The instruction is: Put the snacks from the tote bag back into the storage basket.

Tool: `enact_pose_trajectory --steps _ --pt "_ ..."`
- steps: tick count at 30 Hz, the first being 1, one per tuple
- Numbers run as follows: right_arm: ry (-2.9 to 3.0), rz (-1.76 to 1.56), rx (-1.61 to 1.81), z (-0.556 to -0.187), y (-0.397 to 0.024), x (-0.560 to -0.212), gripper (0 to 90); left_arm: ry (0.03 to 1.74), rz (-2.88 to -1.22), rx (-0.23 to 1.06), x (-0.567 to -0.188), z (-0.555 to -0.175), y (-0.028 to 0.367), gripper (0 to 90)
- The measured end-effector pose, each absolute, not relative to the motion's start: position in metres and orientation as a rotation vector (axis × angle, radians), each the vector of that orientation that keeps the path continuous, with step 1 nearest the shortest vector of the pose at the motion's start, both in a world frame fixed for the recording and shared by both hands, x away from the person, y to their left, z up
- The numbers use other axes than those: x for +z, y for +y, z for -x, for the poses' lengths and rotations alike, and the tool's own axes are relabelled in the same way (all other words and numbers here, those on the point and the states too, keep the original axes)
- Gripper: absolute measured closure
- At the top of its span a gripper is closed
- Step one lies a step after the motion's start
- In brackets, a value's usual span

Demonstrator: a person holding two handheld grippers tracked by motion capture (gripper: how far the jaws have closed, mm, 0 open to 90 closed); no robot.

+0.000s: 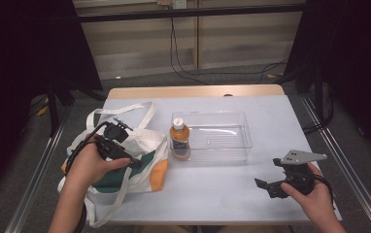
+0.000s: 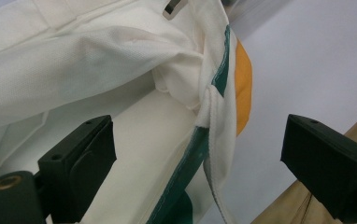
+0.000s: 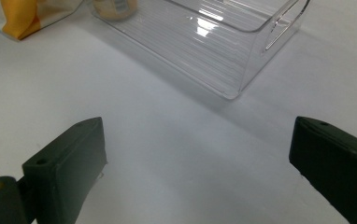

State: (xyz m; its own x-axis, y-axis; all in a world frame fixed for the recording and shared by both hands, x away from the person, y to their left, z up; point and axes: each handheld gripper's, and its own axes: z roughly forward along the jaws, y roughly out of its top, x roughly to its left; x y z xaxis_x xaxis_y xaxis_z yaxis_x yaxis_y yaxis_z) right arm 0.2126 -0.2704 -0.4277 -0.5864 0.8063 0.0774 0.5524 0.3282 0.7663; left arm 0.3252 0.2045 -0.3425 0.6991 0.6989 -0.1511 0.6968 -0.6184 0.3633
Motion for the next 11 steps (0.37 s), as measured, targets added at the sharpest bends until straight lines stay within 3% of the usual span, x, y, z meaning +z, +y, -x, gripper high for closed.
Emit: enact_pose_trajectory --steps 11 --pt "2.278 -1.214 1.124 -0.2122 -0.2709 -0.4283 3.8 1.067 -2.506 0.024 -0.3426 -0.3224 0.2042 9.7"
